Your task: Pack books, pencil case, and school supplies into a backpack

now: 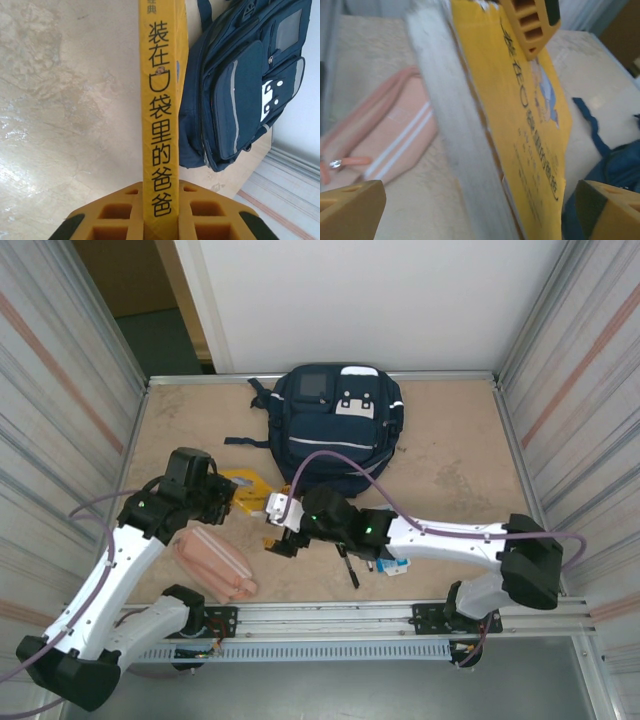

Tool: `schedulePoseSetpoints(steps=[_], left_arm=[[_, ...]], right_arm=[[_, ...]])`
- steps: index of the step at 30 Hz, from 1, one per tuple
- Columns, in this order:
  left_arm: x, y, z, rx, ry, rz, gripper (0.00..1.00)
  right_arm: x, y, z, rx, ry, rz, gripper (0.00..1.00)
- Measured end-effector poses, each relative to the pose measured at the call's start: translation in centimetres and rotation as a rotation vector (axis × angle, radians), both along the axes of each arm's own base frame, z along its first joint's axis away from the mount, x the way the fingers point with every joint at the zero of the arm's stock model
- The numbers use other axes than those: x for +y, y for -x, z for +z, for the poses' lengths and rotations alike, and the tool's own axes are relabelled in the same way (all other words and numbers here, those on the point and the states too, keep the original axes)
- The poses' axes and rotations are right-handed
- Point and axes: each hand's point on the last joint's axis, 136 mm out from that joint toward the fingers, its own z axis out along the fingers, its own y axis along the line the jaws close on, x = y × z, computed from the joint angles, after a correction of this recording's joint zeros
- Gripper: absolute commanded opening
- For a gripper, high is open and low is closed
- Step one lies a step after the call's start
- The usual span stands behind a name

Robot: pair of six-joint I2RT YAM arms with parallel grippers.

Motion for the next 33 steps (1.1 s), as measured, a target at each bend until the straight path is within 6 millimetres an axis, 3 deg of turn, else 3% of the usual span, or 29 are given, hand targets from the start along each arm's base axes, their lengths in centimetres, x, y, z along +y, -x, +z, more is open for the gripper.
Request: schedulePoseSetpoints(steps=[2, 4, 7, 10, 12, 15, 17, 22, 24, 30, 33], left_arm=[[-0.4, 0.1, 0.0, 0.013, 0.027, 0.001, 0.07], [-0.8, 0.0, 0.0, 0.024, 0.057, -0.001, 0.10], [-1.4, -0.6, 0.2, 0.026, 0.101, 0.005, 0.18], [-2.0, -1.3, 0.6, 0.008, 0.134, -0.006, 0.46], [-1.9, -1.5, 0.9, -0.003, 0.139, -0.017, 0.56], [-1.4, -2.3, 2.1, -0.060, 0.115, -0.036, 0.63], [-1.3, -3.0, 3.1, -0.115, 0.083, -0.070, 0.76], [-2.7, -6.0, 5.1, -0.227, -0.041, -0.238, 0.80], [-3.7, -7.5, 4.9, -0.243, -0.087, -0.303, 0.79], [-7.6, -10.4, 1.0, -0.194, -0.202, -0.496, 0.71], [-8.6, -12.3, -1.5, -0.155, -0.240, -0.547, 0.65]], right_arm=[[-0.2, -1.1, -0.3, -0.047, 0.022, -0.046, 0.46], [-0.8, -2.1, -0.3, -0.086, 0.042, -0.088, 0.24], [-1.3, -3.2, 0.3, -0.110, 0.041, -0.115, 0.09], [-2.3, -4.0, 0.6, -0.109, 0.041, -0.126, 0.03], [-3.6, -5.1, 1.0, -0.102, 0.040, -0.155, 0.03], [-6.2, -6.8, 1.8, -0.089, 0.012, -0.214, 0.02], [-8.2, -8.2, 2.6, -0.084, -0.005, -0.276, 0.01], [-14.7, -12.8, 5.2, -0.084, -0.054, -0.495, 0.00], [-17.7, -14.4, 6.3, -0.088, -0.079, -0.592, 0.00], [-26.9, -16.9, 10.3, -0.104, -0.222, -0.900, 0.00], [-29.5, -16.8, 11.9, -0.111, -0.297, -0.982, 0.00]])
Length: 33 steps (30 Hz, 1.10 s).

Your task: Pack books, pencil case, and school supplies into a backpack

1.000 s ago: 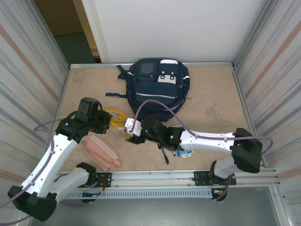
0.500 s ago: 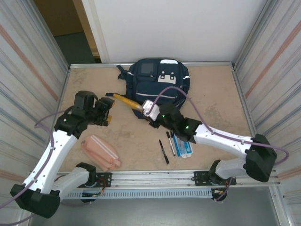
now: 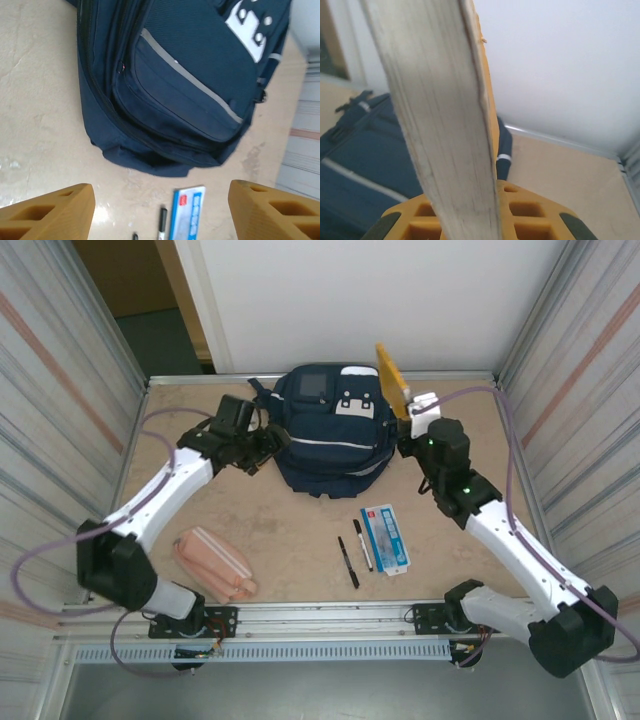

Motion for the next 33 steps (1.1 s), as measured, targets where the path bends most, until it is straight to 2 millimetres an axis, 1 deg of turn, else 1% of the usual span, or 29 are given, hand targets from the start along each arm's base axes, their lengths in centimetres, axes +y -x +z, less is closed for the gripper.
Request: schedulePoseSetpoints(steps=[2, 4, 7, 9, 12, 16, 17, 18, 19, 21, 22, 24, 25, 26, 29, 31, 33], left_arm=[[-0.6, -1.5, -1.4, 0.008, -0.031, -0.028, 0.65], [-1.3, -3.6, -2.5, 0.010, -0.062, -0.045, 0.65], [-1.9, -6.3, -4.0, 0.021, -0.100, -0.030, 0.64], [-2.4, -7.5, -5.4, 0.038, -0.111, -0.034, 0.64], [-3.2, -8.8, -7.9, 0.069, -0.121, -0.051, 0.63], [-3.9, -9.7, -11.0, 0.114, -0.127, -0.067, 0.62], [-4.0, -9.8, -11.5, 0.120, -0.125, -0.069, 0.61], [-4.1, -9.8, -11.8, 0.127, -0.122, -0.069, 0.56], [-4.2, -9.9, -12.0, 0.132, -0.118, -0.064, 0.50], [-4.3, -9.9, -12.0, 0.137, -0.107, -0.058, 0.31], [-4.2, -9.9, -11.9, 0.138, -0.105, -0.055, 0.26], [-4.4, -10.0, -11.9, 0.129, -0.091, -0.065, 0.10], [-4.5, -10.2, -11.7, 0.116, -0.081, -0.067, 0.03], [-4.5, -10.2, -11.6, 0.099, -0.071, -0.070, 0.00], [-4.3, -9.5, -10.1, 0.042, -0.046, -0.073, 0.00], [-4.1, -8.8, -8.4, 0.007, -0.025, -0.077, 0.00], [-4.0, -8.1, -6.0, -0.026, 0.007, -0.077, 0.00]], right_arm=[[-0.6, 0.3, 0.7, -0.014, -0.031, -0.015, 0.00], [-0.7, 0.6, 1.0, -0.019, -0.051, -0.016, 0.00], [-0.8, 1.0, 1.1, -0.013, -0.072, -0.013, 0.00], [-0.9, 1.2, 0.9, -0.007, -0.079, -0.016, 0.00], [-1.2, 1.6, 0.4, 0.000, -0.091, -0.020, 0.00], [-1.3, 1.9, -0.1, 0.018, -0.088, -0.021, 0.00], [-1.3, 2.0, 0.0, 0.016, -0.092, -0.021, 0.00], [-1.4, 2.1, -0.1, 0.015, -0.093, -0.021, 0.00], [-1.5, 2.3, 0.0, 0.014, -0.097, -0.022, 0.00], [-1.6, 2.4, 0.0, 0.016, -0.104, -0.024, 0.00], [-1.5, 2.5, 0.0, 0.016, -0.106, -0.021, 0.00], [-1.1, 2.6, -0.1, 0.022, -0.106, 0.004, 0.05], [-0.8, 2.6, -0.2, 0.025, -0.099, 0.023, 0.05], [-0.4, 2.7, -0.4, 0.029, -0.084, 0.049, 0.04], [1.0, 3.3, -1.2, 0.048, -0.023, 0.147, 0.01], [2.3, 3.8, -1.5, 0.047, 0.023, 0.228, 0.00], [3.8, 4.5, -1.8, 0.039, 0.077, 0.331, 0.00]])
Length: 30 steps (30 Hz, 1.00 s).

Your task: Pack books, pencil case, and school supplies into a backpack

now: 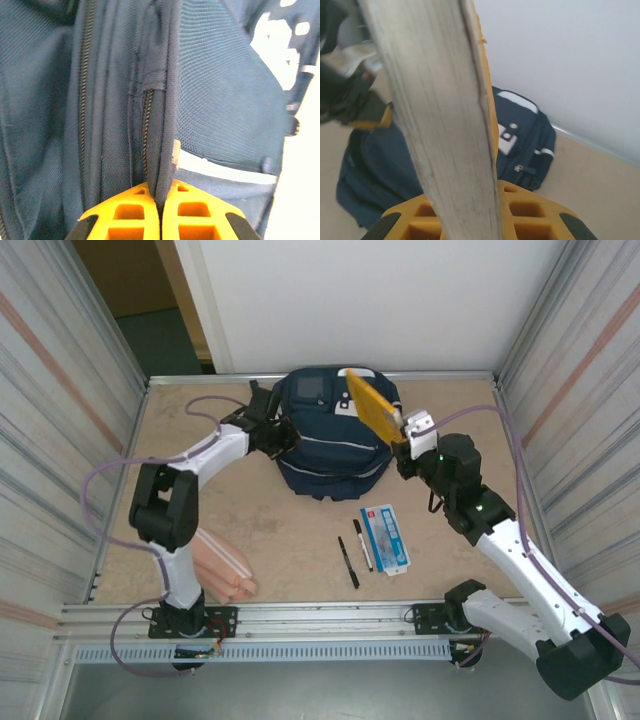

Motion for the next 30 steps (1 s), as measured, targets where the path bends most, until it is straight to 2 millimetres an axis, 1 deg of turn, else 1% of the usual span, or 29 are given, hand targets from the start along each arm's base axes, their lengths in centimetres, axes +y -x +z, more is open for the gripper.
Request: schedulePoseSetpoints(steps=[2, 5, 7, 11, 12, 14, 16, 19, 21, 26, 30], left_arm=[[-0.1, 0.3, 2.1, -0.022, 0.040, 0.005, 0.00], [-0.3, 0.8, 3.9, -0.009, 0.091, 0.010, 0.00], [-0.4, 0.8, 4.6, 0.008, 0.116, 0.018, 0.00], [-0.3, 0.9, 5.6, 0.041, 0.146, 0.040, 0.00], [-0.3, 1.0, 5.7, 0.049, 0.149, 0.043, 0.00], [-0.4, 1.2, 6.1, 0.067, 0.155, 0.051, 0.00], [-0.4, 1.4, 6.8, 0.078, 0.172, 0.058, 0.00], [-0.5, 1.9, 8.0, 0.091, 0.209, 0.076, 0.00], [-0.5, 2.3, 9.0, 0.087, 0.232, 0.081, 0.00], [-0.5, 3.3, 11.8, 0.078, 0.295, 0.095, 0.00], [-1.0, 3.7, 13.0, 0.088, 0.351, 0.092, 0.00]], right_arm=[[1.3, 0.8, -0.3, -0.010, 0.042, 0.098, 0.00], [3.2, 2.5, -0.7, -0.019, 0.085, 0.256, 0.00], [4.4, 4.3, -1.0, -0.041, 0.131, 0.389, 0.00], [6.7, 9.7, -1.5, -0.092, 0.229, 0.700, 0.00], [7.2, 10.7, -1.5, -0.100, 0.237, 0.753, 0.00], [8.2, 12.3, -1.4, -0.128, 0.267, 0.837, 0.00], [9.0, 12.9, -1.8, -0.169, 0.333, 0.866, 0.00], [10.1, 12.8, -3.2, -0.213, 0.465, 0.859, 0.00], [10.5, 12.1, -4.2, -0.233, 0.532, 0.832, 0.00], [9.9, 8.4, -6.8, -0.253, 0.684, 0.656, 0.00], [9.2, 5.3, -8.9, -0.283, 0.755, 0.493, 0.00]])
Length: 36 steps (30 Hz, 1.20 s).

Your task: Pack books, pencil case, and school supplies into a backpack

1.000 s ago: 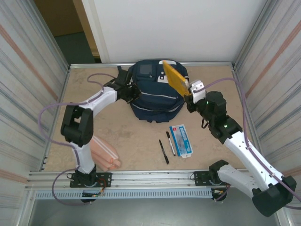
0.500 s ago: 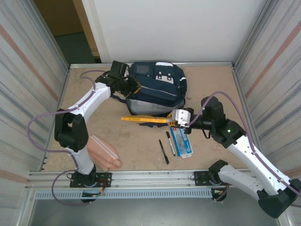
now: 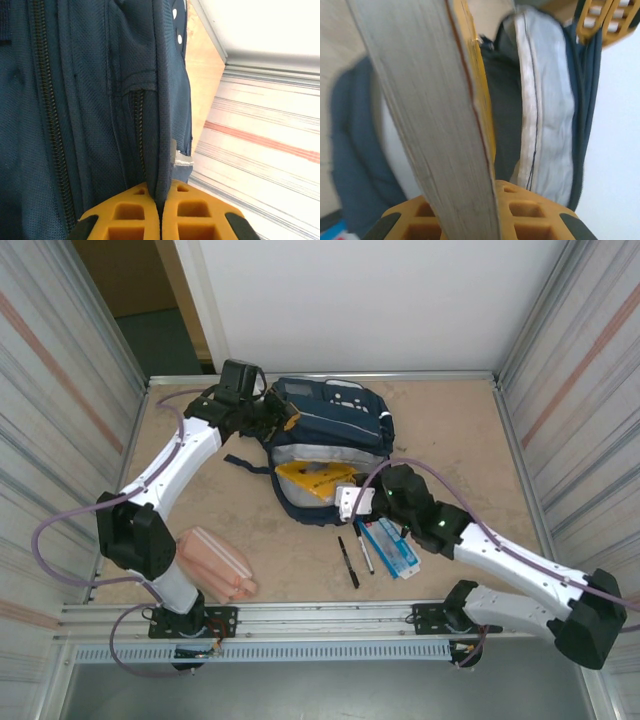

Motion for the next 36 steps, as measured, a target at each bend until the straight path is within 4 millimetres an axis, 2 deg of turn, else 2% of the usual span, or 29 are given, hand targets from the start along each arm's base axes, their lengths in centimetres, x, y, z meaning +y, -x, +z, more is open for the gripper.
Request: schedulePoseSetpoints(steps=[4, 10, 17, 24, 28, 35, 36], left_arm=[[-0.5, 0.1, 0.4, 0.011, 0.035, -0.003, 0.00], [-0.7, 0.0, 0.9, 0.008, 0.059, -0.005, 0.00], [-1.0, -0.1, 1.4, 0.004, 0.087, 0.001, 0.00], [-1.3, -0.1, 1.9, 0.005, 0.115, -0.004, 0.00], [-1.3, 0.0, 1.7, 0.012, 0.118, -0.007, 0.00], [-1.0, -0.3, 1.4, 0.017, 0.129, 0.002, 0.00], [-0.9, -0.4, 1.3, 0.018, 0.129, 0.005, 0.00]], right_arm=[[-0.7, -2.6, -2.7, -0.050, 0.057, -0.136, 0.00], [-0.3, -6.1, -3.1, -0.166, 0.064, -0.265, 0.00], [1.0, -9.9, -4.5, -0.213, 0.081, -0.346, 0.00], [1.9, -15.3, -8.2, -0.251, 0.132, -0.468, 0.00], [2.2, -17.8, -10.4, -0.272, 0.149, -0.507, 0.00], [3.4, -21.7, -11.2, -0.339, 0.152, -0.506, 0.00], [3.6, -22.0, -11.4, -0.343, 0.157, -0.493, 0.03]])
